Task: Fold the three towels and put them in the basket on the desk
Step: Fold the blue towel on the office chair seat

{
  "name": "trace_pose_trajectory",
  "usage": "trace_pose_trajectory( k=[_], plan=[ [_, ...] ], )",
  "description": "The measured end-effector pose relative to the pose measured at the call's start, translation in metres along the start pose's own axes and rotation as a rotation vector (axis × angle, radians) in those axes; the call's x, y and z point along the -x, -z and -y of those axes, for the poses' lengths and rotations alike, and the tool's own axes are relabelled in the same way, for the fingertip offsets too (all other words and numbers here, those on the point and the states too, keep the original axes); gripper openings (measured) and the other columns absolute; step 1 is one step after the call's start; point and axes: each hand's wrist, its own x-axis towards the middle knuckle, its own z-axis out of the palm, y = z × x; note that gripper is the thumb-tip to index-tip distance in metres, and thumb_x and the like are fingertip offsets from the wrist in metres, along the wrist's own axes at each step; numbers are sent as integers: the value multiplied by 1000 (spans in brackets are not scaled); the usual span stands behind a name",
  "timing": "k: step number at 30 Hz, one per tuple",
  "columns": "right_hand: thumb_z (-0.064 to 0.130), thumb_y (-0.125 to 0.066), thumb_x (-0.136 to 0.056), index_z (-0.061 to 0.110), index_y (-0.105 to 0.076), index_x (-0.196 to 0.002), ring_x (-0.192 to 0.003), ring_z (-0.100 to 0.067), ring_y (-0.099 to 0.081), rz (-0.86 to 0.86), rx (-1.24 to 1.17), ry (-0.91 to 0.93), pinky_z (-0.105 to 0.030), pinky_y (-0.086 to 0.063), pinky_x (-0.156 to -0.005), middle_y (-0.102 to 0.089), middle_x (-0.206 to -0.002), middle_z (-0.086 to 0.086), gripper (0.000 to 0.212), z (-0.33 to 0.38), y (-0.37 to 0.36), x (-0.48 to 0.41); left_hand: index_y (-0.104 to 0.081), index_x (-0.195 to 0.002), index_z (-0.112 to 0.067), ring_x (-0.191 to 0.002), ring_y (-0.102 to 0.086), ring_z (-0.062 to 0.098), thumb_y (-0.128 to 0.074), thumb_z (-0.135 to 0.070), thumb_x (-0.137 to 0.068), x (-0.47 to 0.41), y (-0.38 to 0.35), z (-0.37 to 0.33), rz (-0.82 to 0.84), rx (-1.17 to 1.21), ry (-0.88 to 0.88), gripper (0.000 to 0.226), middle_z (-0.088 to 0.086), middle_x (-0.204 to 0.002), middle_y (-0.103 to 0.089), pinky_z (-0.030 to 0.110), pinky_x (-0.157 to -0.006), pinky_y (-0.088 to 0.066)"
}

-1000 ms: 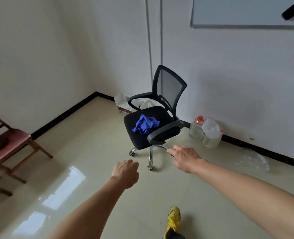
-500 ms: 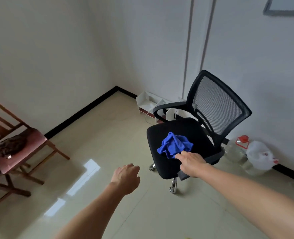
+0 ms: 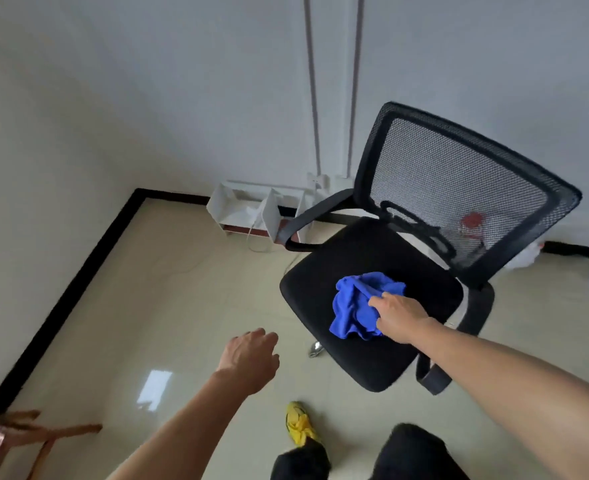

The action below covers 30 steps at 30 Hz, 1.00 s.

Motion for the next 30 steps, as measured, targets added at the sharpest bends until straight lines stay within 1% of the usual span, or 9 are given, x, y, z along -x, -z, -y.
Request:
trace_pose_trajectory(
  k=[5, 9, 13, 17, 19, 24, 27, 29, 30],
  plan=[
    [25, -50, -95, 19, -51, -130, -111, -27, -59, -25, -167, -121, -33, -45, -81, -55, -128, -4, 35, 9, -16, -13, -51, -126, -23, -114, -56, 21, -39, -36, -97, -73, 19, 32, 106, -105, -109, 35, -1, -125, -56, 33, -94, -43],
    [28, -49, -96, 19, -51, -128, -110, -28, -59, 25, -243, -260, -38, -48, -84, -56, -124, -6, 34, -13, -40, -28, -51, -128, -26, -116, -55, 18, -40, -37, -97, -134, 24, 19, 156, -100, -190, 35, -5, -126, -57, 31, -93, -42],
    [30, -51, -96, 18, -48, -128, -109, -29, -60, 98, -334, -391, -37, -47, -84, -56, -121, -8, 35, -30, -61, -47, -51, -129, -28, -116, -54, 16, -42, -40, -96, -170, 13, 3, 219, -63, -234, 36, -8, -124, -57, 30, -92, -42],
    [28, -52, -94, 15, -50, -125, -109, -31, -59, 135, -507, -533, -38, -47, -84, -57, -120, -9, 34, -41, -77, -76, -51, -128, -29, -118, -53, 16, -44, -39, -96, -216, 3, -5, 286, -39, -246, 35, -8, -127, -57, 30, -95, -41],
    [25, -52, -92, 14, -52, -125, -108, -30, -59, 131, -634, -615, -36, -48, -82, -59, -120, -9, 35, -44, -78, -86, -53, -126, -30, -119, -53, 17, -46, -39, -94, -237, -2, -8, 344, -16, -207, 33, -7, -127, -57, 30, -93, -42],
    [23, -52, -92, 15, -50, -132, -111, -30, -59, 46, -847, -825, -35, -46, -83, -61, -123, -9, 41, -55, -89, -113, -64, -102, -22, -95, -62, 21, -55, -33, -87, -294, -21, -17, 446, 255, -74, 20, -1, -98, -67, 35, -85, -51],
    [29, -52, -94, 15, -49, -134, -112, -32, -59, -39, -957, -1034, -36, -45, -84, -64, -122, -11, 43, -70, -109, -141, -65, -100, -18, -85, -65, 22, -59, -32, -85, -343, -45, -29, 487, 387, -8, 21, -1, -87, -67, 33, -77, -52],
    [34, -54, -94, 15, -48, -136, -116, -33, -58, -131, -1009, -1172, -38, -45, -90, -63, -125, -14, 47, -79, -119, -159, -63, -98, -18, -75, -66, 28, -60, -30, -83, -375, -66, -37, 523, 501, 49, 20, 1, -74, -64, 37, -69, -52],
    [37, -56, -93, 14, -47, -137, -119, -34, -57, -186, -1033, -1233, -39, -43, -94, -61, -128, -15, 50, -83, -124, -167, -62, -100, -18, -77, -67, 33, -60, -30, -81, -390, -77, -42, 520, 531, 47, 22, 1, -73, -62, 38, -68, -52]
  ],
)
